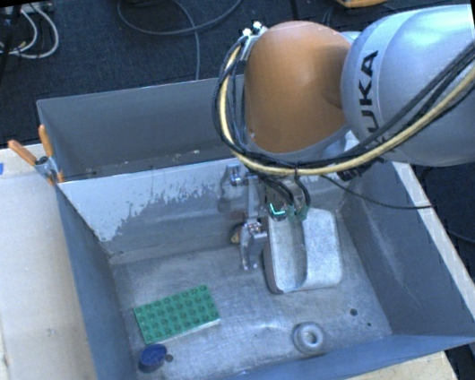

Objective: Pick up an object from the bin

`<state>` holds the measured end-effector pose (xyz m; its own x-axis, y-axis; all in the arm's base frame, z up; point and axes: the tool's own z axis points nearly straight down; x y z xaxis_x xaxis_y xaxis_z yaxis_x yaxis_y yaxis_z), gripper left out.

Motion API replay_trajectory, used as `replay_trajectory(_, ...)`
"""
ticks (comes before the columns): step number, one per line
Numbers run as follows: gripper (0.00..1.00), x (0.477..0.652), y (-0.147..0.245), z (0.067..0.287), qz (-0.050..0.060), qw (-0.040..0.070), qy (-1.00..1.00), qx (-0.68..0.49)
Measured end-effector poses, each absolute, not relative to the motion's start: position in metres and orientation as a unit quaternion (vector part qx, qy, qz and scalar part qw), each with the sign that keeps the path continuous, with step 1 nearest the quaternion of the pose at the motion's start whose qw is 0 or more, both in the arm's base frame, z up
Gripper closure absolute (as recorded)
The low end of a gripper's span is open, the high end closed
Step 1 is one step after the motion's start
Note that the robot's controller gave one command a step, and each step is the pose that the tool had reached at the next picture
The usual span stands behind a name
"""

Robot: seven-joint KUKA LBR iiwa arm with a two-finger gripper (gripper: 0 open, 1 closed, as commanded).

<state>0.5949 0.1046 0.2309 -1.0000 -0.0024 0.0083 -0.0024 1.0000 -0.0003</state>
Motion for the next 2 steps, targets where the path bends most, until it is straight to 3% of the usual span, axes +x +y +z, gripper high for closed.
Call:
replay_trajectory(1,0.00,0.577,0.139,0.095,0.000,0.004,-0.996,0.087)
replay_trajectory(2,0.00,0.571,0.160,0.071,0.000,-0.002,-0.994,0.107)
